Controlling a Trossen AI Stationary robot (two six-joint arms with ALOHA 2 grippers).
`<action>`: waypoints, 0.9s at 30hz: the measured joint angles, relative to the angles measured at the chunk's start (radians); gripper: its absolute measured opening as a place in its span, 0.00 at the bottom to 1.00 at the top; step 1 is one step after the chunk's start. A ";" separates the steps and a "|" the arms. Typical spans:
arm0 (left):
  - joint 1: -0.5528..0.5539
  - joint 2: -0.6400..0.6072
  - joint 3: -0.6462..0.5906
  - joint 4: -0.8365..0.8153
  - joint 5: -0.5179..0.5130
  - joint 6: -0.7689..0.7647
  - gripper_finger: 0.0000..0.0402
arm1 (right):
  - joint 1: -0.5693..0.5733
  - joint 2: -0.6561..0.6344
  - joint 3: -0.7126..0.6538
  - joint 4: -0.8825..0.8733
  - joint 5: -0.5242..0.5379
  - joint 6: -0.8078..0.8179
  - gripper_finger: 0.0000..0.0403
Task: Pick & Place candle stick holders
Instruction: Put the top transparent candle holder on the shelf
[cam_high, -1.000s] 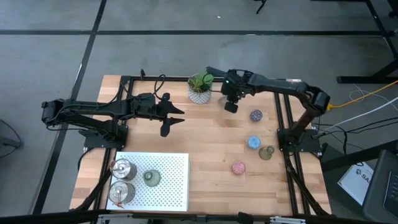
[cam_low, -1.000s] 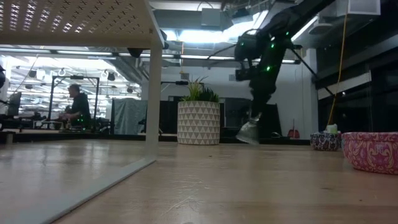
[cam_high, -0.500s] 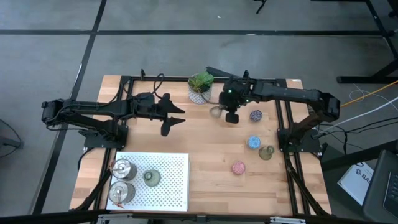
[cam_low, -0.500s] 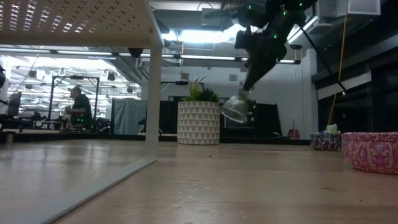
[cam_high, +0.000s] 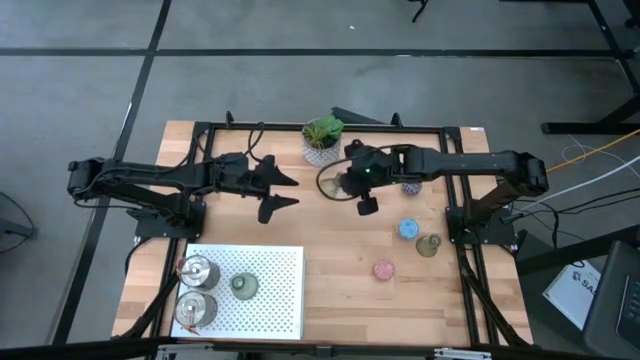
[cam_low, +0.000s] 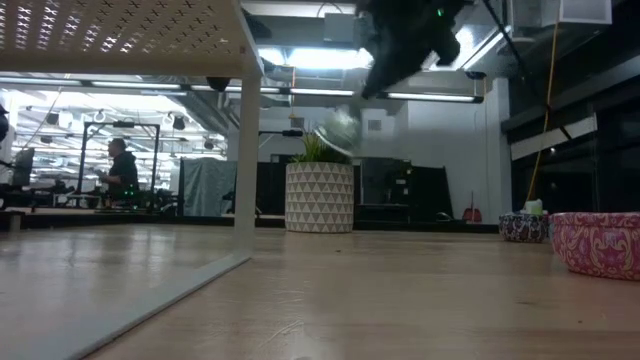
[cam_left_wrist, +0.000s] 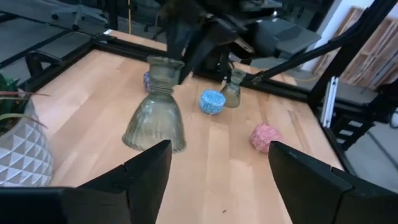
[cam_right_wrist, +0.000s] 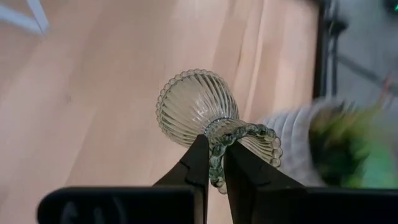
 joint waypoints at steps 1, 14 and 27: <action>-0.004 0.004 0.000 0.008 0.000 -0.009 0.67 | 0.011 0.000 0.012 0.015 0.000 -0.008 0.08; -0.028 0.147 0.182 -0.068 0.015 0.014 0.71 | 0.078 0.009 0.076 0.068 0.000 -0.125 0.08; -0.013 0.330 0.390 -0.226 0.132 0.134 0.71 | 0.156 0.012 0.076 0.082 -0.004 -0.159 0.08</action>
